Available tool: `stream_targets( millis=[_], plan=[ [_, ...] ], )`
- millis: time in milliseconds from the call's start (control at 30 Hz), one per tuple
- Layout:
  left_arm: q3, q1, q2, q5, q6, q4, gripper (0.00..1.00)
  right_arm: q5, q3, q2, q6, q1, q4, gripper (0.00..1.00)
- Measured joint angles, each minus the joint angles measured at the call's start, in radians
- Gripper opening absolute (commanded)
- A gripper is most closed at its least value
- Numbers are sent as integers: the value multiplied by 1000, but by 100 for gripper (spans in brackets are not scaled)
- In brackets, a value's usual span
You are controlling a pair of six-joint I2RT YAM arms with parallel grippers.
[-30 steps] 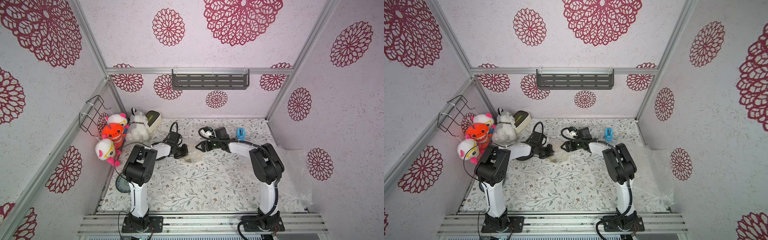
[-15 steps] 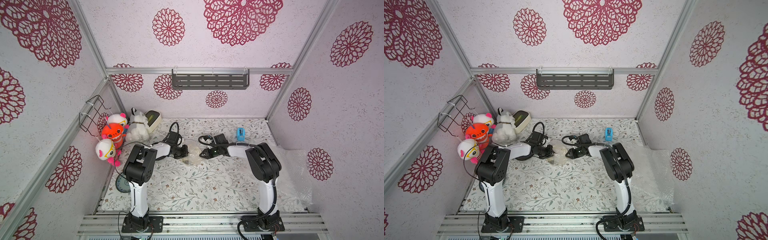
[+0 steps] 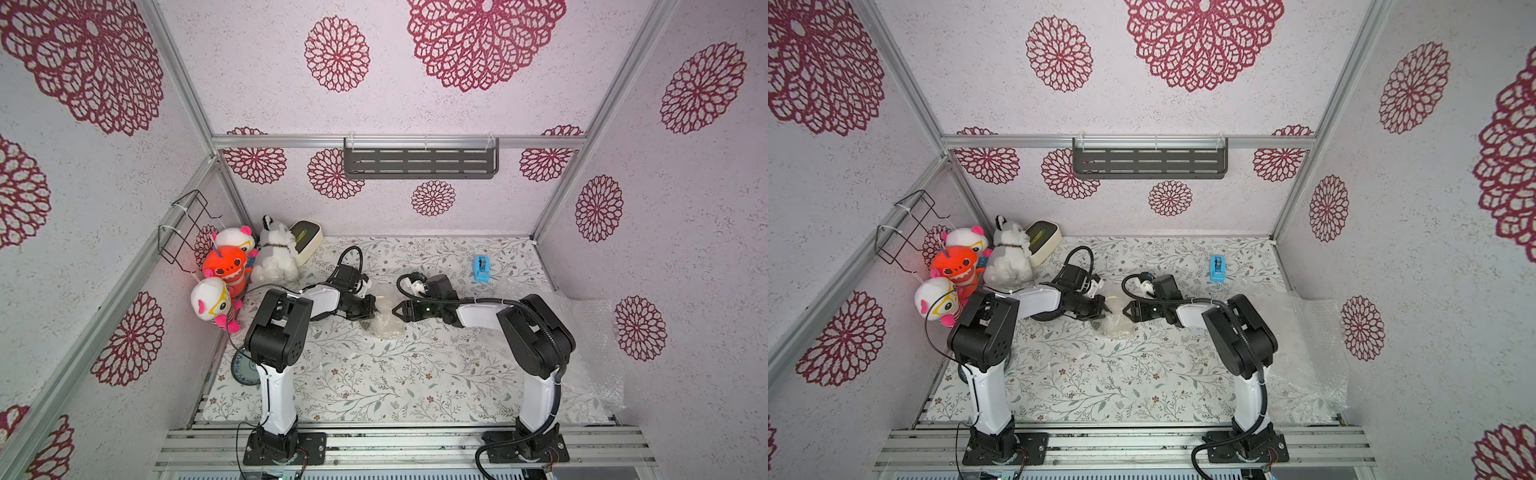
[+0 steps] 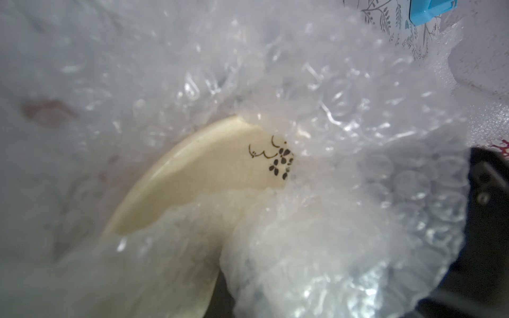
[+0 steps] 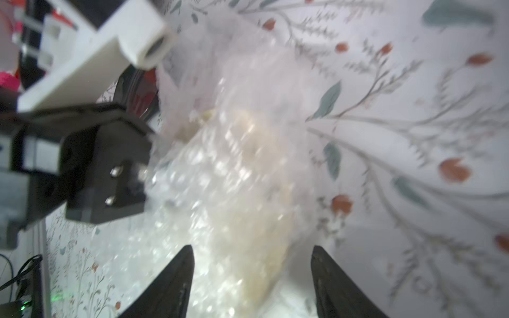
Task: Wrap dinner plates in bubble wrap
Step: Wrap the plate in the bubble wrap.
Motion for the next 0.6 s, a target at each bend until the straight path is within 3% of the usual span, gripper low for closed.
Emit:
stream_targets(
  millis=[100,200,333,400,500,600],
  plan=[
    [3,0,0,2,7,-8,5,-43,75,68,-74,-45,-6,61],
    [4,0,0,2,6,-11,5,-119,127,106,-172,-66,-25,43],
    [2,0,0,-2,-11,-10,5,-207,186,113,-308,-48,-80,34],
    [-3,1,0,0,-25,-3,5,-236,217,113,-369,-31,-101,22],
    [-14,3,0,3,-55,16,4,-241,237,109,-450,-5,-122,5],
    [-31,3,-6,3,-93,41,3,-175,220,93,-536,29,-153,0]
  ],
)
